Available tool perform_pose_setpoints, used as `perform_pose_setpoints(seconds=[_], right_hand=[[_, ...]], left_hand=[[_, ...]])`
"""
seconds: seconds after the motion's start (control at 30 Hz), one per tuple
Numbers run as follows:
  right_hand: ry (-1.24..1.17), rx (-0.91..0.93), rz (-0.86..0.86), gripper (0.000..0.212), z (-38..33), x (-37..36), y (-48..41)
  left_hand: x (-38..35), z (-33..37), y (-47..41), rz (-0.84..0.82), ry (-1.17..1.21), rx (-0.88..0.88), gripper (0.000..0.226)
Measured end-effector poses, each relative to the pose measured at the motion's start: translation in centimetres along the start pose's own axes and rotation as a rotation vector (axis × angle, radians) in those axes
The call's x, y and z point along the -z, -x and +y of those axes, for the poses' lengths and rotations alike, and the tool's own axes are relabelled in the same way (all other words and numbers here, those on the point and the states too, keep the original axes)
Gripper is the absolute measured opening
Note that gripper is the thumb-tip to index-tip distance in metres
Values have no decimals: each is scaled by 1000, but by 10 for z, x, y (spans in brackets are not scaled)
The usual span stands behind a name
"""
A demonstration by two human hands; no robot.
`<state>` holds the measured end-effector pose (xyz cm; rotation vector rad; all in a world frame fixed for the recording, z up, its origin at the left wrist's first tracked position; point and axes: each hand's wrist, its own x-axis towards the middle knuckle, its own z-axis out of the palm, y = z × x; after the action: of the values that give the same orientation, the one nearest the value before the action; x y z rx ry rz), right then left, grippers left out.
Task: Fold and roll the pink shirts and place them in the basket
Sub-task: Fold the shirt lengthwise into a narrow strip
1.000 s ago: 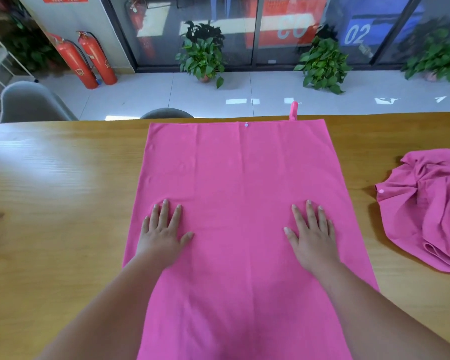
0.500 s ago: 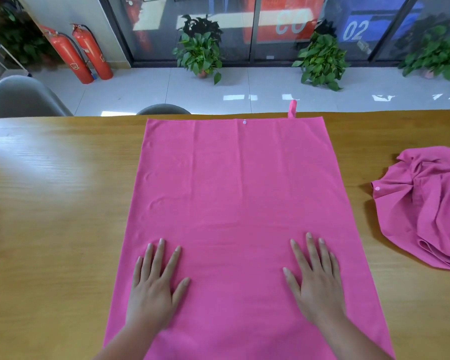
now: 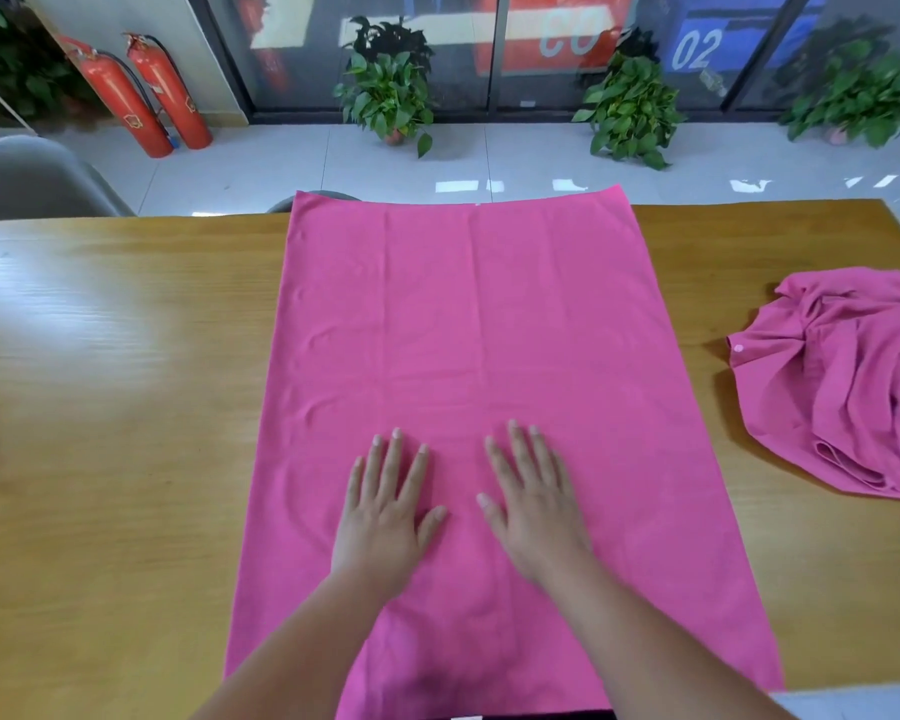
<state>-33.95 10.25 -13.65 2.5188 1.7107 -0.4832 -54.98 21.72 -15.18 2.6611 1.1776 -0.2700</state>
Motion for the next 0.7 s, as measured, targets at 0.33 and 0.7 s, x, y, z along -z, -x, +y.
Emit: perform_pose_setpoints(seconds=[0.33,0.7], right_hand=[[43,-290,13,77,110,-13,89],[-29,-92,33,74,-46,-34,97]], left_hand=[[-17,-90,87,7,-22,-35,83],[-32,-25,100,33,-11,-223,82]])
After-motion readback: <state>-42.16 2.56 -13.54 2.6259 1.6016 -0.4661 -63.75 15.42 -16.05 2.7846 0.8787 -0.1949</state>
